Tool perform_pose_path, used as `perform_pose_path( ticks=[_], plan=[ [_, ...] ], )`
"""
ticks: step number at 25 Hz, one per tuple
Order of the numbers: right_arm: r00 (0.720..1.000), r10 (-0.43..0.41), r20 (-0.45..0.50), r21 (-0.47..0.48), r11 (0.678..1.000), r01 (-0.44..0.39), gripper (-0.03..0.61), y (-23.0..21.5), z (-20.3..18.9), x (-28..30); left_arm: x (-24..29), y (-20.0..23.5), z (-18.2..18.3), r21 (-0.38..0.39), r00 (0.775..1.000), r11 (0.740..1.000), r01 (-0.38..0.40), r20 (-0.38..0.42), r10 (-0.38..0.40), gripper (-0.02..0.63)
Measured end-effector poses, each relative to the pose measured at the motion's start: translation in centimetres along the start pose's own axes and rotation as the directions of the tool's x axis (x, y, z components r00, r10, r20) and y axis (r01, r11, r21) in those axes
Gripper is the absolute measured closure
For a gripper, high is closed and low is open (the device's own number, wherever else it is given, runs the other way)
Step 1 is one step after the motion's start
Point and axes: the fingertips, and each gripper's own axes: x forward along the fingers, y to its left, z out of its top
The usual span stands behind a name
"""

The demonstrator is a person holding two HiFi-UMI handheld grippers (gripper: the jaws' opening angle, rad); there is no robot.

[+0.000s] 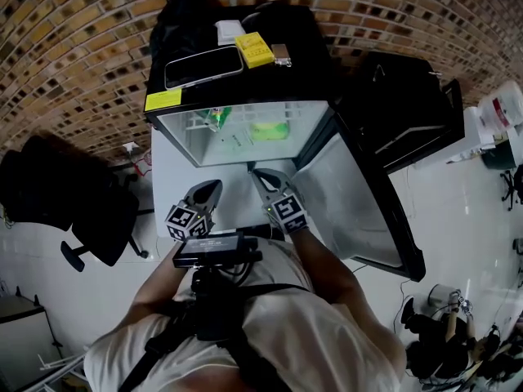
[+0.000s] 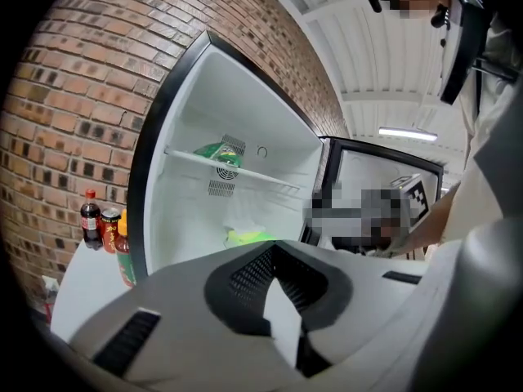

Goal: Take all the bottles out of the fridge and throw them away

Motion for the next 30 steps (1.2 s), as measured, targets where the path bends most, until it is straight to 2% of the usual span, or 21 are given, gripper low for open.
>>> perform_pose_path(
  ticks=[2,3,5,8,9,10,11,13,17,19,22,25,27,29,30],
  plan=[
    [1.0,-0.004,0.021,-0.148,0.989,0.007,0.578,-0.7,1.8,1.1,-0.1,-0.1,-0.1,0.001,1.0,1.0,-0.001,0.002,0.001,0.601],
    [1.0,-0.002,0.024,-0.236,0.972,0.007,0.561,-0.9,2.7,1.8,-0.3,0.0,-0.2,-0.002,1.0,1.0,-0.007,0.005,0.007,0.601],
    [1.0,-0.01,0.008,-0.415,0.91,0.013,0.557,-1.3,4.3,3.1,-1.0,0.4,-0.3,-0.01,1.0,1.0,-0.028,0.013,0.028,0.601],
    [1.0,-0.031,-0.002,-0.615,0.788,0.023,0.552,-1.3,6.6,5.1,-2.4,1.1,-0.5,-0.026,0.997,0.997,-0.067,0.028,0.068,0.601],
    [0.999,-0.034,-0.011,-0.663,0.749,0.018,0.532,-1.2,6.8,5.9,-2.8,1.3,-0.6,-0.031,0.996,0.996,-0.08,0.031,0.081,0.601],
    [0.999,-0.037,-0.024,-0.703,0.711,0.009,0.45,-1.1,6.9,6.7,-3.3,1.6,-0.8,-0.036,0.995,0.995,-0.092,0.035,0.093,0.601],
    [0.998,-0.04,-0.038,-0.738,0.674,-0.001,0.408,-1.0,7.0,7.4,-3.8,1.9,-0.9,-0.041,0.994,0.994,-0.104,0.04,0.105,0.601],
    [0.997,-0.048,-0.054,-0.805,0.594,-0.015,0.408,-0.8,7.1,8.7,-4.6,2.4,-1.0,-0.05,0.99,0.991,-0.127,0.052,0.129,0.601],
    [0.996,-0.058,-0.068,-0.914,0.404,-0.039,0.408,-0.1,7.6,10.6,-6.1,3.2,-1.3,-0.068,0.982,0.983,-0.169,0.071,0.174,0.601],
    [0.995,-0.063,-0.078,-0.941,0.334,-0.053,0.408,0.1,7.8,11.4,-6.6,3.4,-1.4,-0.073,0.979,0.98,-0.184,0.076,0.189,0.601],
    [0.992,-0.078,-0.104,-0.96,0.269,-0.079,0.408,0.1,7.7,12.4,-7.2,3.4,-1.6,-0.079,0.976,0.977,-0.197,0.08,0.203,0.601],
    [0.988,-0.096,-0.12,-0.971,0.218,-0.097,0.408,-0.2,7.6,13.1,-7.6,3.4,-1.8,-0.084,0.973,0.975,-0.208,0.083,0.214,0.601],
    [0.987,-0.101,-0.122,-0.975,0.198,-0.1,0.41,-0.3,7.7,13.4,-7.9,3.5,-1.8,-0.088,0.971,0.973,-0.215,0.084,0.222,0.601],
    [0.987,-0.098,-0.123,-0.975,0.196,-0.102,0.413,-0.2,7.8,13.4,-8.0,3.4,-1.9,-0.091,0.971,0.972,-0.217,0.084,0.225,0.601],
    [0.988,-0.094,-0.12,-0.976,0.196,-0.1,0.458,-0.1,7.9,13.4,-8.0,3.3,-1.9,-0.09,0.971,0.972,-0.216,0.083,0.224,0.601]
  ],
)
